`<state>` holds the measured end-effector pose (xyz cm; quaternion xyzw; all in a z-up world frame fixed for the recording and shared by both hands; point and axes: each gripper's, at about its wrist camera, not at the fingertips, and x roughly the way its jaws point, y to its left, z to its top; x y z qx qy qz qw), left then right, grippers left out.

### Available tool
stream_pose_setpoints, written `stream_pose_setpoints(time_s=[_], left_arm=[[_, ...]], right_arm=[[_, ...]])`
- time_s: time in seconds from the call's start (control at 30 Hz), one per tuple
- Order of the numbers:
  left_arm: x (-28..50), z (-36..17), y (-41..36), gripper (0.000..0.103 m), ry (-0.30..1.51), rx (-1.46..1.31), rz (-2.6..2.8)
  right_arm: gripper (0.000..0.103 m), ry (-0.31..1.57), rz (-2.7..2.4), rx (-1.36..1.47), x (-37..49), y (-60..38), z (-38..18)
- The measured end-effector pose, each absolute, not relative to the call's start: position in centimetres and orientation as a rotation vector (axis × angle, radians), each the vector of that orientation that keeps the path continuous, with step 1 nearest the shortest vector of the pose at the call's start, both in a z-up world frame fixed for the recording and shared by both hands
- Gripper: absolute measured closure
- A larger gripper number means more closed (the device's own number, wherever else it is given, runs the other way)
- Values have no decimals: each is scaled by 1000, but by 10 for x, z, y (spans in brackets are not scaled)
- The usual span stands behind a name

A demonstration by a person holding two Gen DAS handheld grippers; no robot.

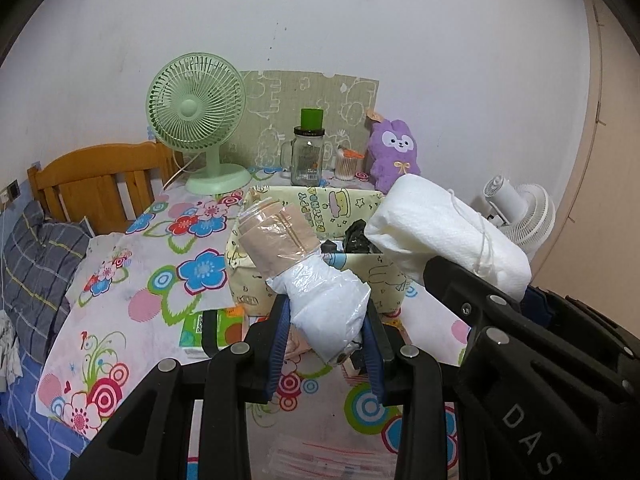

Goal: Organize soft objects
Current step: 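Carry the glove in the left tool and cloth in the right tool over the box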

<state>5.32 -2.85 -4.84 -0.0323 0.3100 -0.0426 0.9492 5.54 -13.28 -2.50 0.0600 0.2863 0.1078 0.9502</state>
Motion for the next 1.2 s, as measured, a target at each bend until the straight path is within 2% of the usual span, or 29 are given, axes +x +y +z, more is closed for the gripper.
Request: stream_pose_setpoints(time_s=[1.2], left_arm=[[140, -40, -33, 69, 610, -22, -98]], right_arm=[[71, 568, 259, 118, 144, -130, -19]])
